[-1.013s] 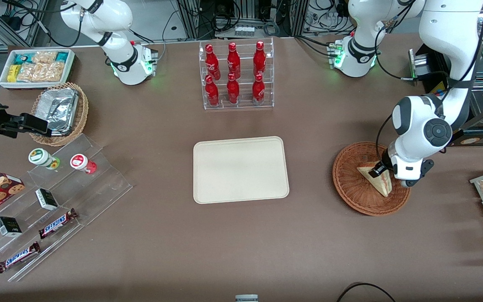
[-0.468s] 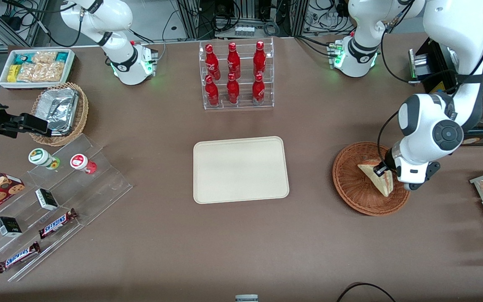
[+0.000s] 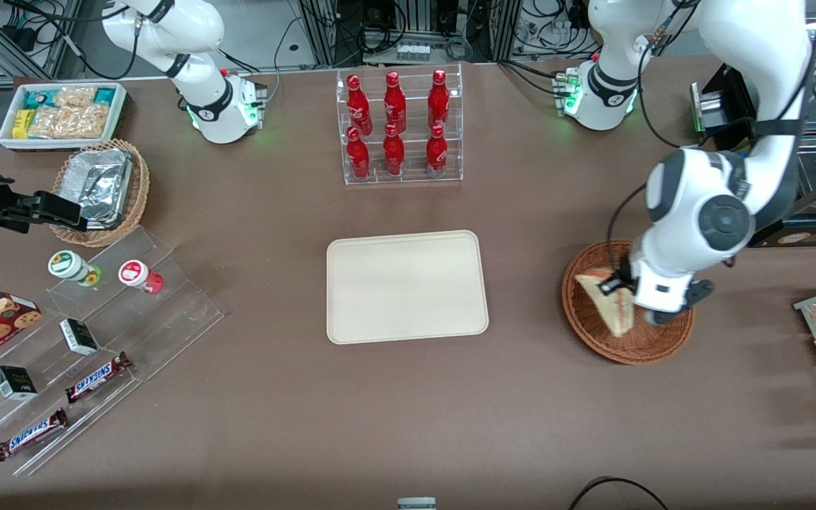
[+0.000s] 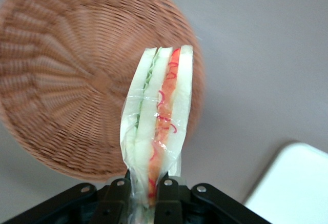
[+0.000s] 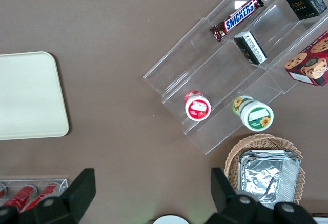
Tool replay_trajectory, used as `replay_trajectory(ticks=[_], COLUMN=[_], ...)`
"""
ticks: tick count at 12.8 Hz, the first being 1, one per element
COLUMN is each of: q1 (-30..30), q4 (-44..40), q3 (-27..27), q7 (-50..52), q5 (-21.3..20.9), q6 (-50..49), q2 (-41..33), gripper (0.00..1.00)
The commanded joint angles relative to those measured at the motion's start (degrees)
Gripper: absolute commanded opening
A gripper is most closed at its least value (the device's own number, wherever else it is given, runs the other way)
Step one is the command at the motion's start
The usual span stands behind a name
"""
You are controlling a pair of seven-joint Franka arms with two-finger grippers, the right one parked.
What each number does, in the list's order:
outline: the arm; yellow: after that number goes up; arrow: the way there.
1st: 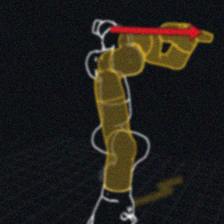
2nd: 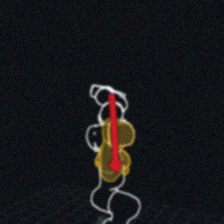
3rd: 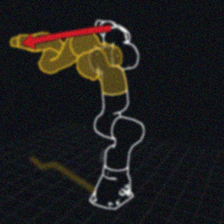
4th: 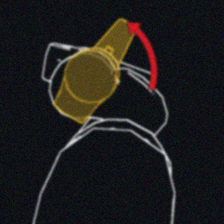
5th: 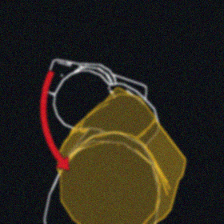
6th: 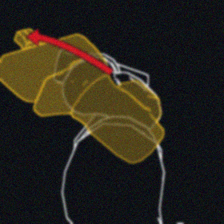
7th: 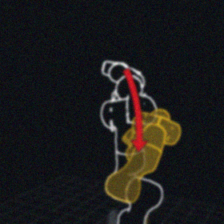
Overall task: Place sandwich from basket to tray
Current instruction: 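Carry the held sandwich over the cream tray with the left gripper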
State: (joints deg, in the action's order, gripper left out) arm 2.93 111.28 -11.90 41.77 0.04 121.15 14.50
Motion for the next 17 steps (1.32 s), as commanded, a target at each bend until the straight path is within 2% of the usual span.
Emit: replay_trajectory(ticks=[1,3,5,6,9,11,17], q1=[0.06,0.15,1.36,4.16,9.62,11.65,20.26], q4=[-4.65,-9.04,-13.00,-15.02,-20.91,-25.21,-34.53], q3=[-4.69,-9.34,-13.39,-13.50,-13.41,-13.50,-12.54], q7=[-0.20,-0.28,0.42,1.12,8.32,8.07,13.95], q5=[-0.13,-0.91,-5.54,-7.40,-9.26,-11.89,-12.86], q6=[-2.14,-5.56,-6.63,-6.63,-6.63,-6.63,-8.46], q2=[2.02,5.52,9.30,10.97,16.68,20.81,28.29], gripper=[0.00,0.00,0.00,0.00,0.00,0.00,0.00])
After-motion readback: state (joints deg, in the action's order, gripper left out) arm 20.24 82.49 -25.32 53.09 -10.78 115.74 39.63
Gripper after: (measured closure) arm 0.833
